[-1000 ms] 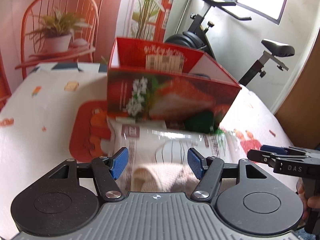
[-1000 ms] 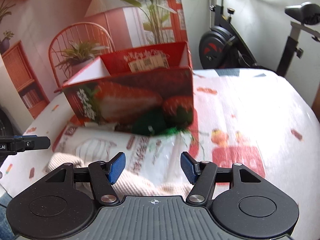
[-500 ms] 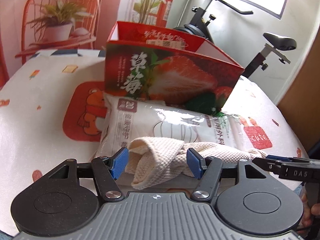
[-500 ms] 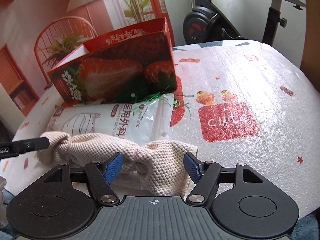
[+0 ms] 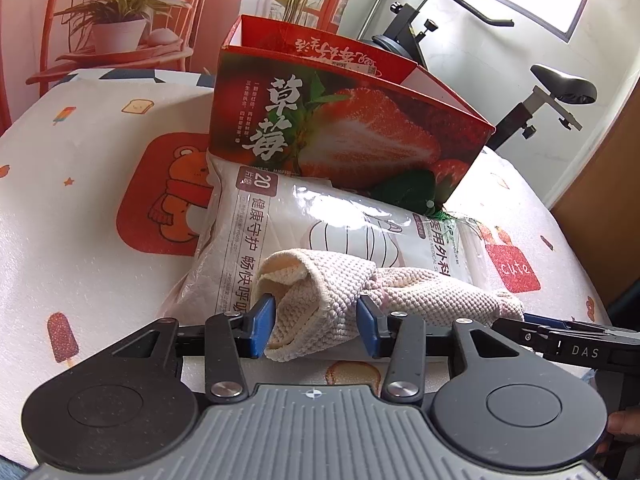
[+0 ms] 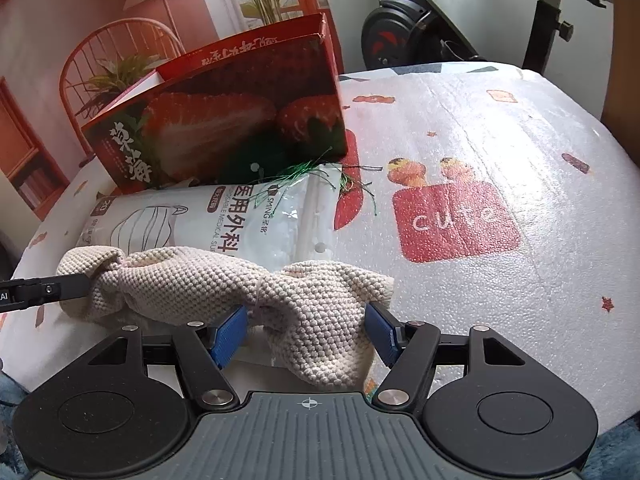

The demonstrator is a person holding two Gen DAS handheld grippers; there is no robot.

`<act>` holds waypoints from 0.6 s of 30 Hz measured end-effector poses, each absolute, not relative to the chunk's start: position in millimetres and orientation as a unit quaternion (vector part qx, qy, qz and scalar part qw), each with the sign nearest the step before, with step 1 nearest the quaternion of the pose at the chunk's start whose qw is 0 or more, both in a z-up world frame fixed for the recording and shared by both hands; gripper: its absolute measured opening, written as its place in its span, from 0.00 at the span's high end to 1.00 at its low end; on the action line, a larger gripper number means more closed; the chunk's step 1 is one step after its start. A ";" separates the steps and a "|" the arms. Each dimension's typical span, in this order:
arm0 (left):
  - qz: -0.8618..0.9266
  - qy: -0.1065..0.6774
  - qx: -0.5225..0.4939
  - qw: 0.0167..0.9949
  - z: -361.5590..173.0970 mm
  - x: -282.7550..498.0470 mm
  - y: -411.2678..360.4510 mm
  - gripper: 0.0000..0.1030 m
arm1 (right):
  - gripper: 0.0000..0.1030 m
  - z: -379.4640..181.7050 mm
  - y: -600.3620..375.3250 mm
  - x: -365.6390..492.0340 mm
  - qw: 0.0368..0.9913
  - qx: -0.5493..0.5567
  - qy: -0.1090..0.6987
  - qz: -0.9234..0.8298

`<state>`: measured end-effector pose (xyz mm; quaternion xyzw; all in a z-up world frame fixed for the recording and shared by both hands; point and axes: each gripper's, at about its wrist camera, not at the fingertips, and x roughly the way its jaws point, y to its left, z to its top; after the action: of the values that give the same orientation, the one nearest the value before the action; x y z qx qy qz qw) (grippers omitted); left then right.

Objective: Organize soft objects
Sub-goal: 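Lower both grippers onto the beige knit towel and close them on it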

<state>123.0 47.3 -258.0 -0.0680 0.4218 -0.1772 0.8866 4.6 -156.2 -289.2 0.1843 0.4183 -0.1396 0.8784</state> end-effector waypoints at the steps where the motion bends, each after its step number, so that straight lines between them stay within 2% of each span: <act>1: -0.177 0.423 -0.068 0.886 -258.6 123.2 47.0 0.54 | 0.40 -289.4 -156.7 4.7 0.878 0.186 0.419 -0.140; 10: -0.185 0.429 -0.066 0.882 -261.0 123.8 45.7 0.57 | 0.40 -291.2 -155.4 6.1 0.878 0.182 0.421 -0.135; 12: -0.192 0.429 -0.064 0.881 -260.8 123.7 44.0 0.66 | 0.49 -291.2 -155.2 6.4 0.878 0.183 0.422 -0.130; 16: -0.199 0.429 -0.060 0.879 -261.6 123.9 41.8 0.71 | 0.58 -290.1 -155.1 5.8 0.880 0.188 0.419 -0.123; 18: -0.201 0.431 -0.060 0.878 -262.2 124.1 41.8 0.78 | 0.64 -289.0 -154.7 5.0 0.881 0.189 0.416 -0.122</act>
<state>124.1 41.8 -262.2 -0.0605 0.4309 -0.2009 0.8777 5.0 -154.7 -289.0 0.1888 0.4163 -0.1216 0.8810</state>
